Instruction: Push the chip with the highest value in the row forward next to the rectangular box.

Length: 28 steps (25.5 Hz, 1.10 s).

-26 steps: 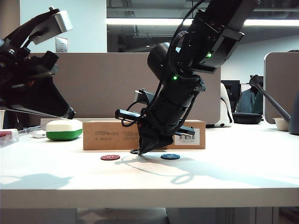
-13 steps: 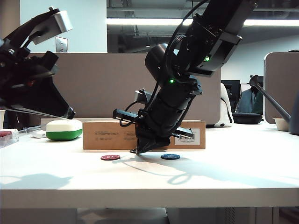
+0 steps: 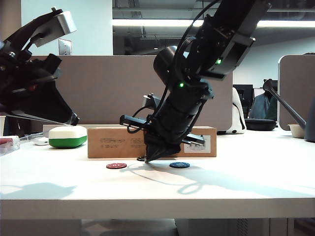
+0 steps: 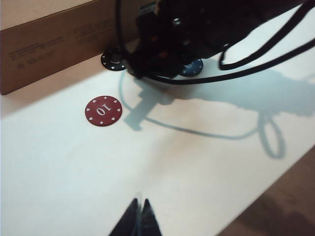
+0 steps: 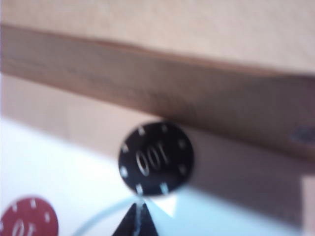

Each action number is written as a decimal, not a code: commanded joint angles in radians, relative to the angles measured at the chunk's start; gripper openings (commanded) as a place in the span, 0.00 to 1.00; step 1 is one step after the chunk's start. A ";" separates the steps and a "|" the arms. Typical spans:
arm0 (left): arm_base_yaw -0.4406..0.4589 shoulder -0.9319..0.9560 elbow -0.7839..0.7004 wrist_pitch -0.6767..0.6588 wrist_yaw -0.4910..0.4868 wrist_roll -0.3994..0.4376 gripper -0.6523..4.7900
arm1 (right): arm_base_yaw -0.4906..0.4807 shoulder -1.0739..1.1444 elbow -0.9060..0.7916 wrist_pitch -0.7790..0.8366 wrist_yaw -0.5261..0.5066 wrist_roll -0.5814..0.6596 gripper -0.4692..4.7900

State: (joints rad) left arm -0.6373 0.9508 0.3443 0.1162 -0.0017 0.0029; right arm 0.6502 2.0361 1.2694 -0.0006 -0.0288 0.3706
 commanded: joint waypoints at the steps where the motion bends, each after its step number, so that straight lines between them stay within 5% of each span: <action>1: -0.002 -0.003 0.003 0.013 0.002 0.000 0.11 | 0.002 -0.043 -0.005 -0.111 0.000 0.000 0.08; 21: -0.001 -0.003 0.003 0.013 0.002 0.000 0.11 | 0.061 -0.449 -0.006 -0.507 0.036 -0.118 0.08; 28: 0.092 -0.037 0.003 0.013 0.005 0.000 0.11 | 0.118 -0.568 -0.007 -0.590 0.038 -0.134 0.08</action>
State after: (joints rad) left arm -0.5648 0.9264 0.3443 0.1162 -0.0002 0.0032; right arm 0.7586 1.4914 1.2591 -0.5781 0.0055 0.2512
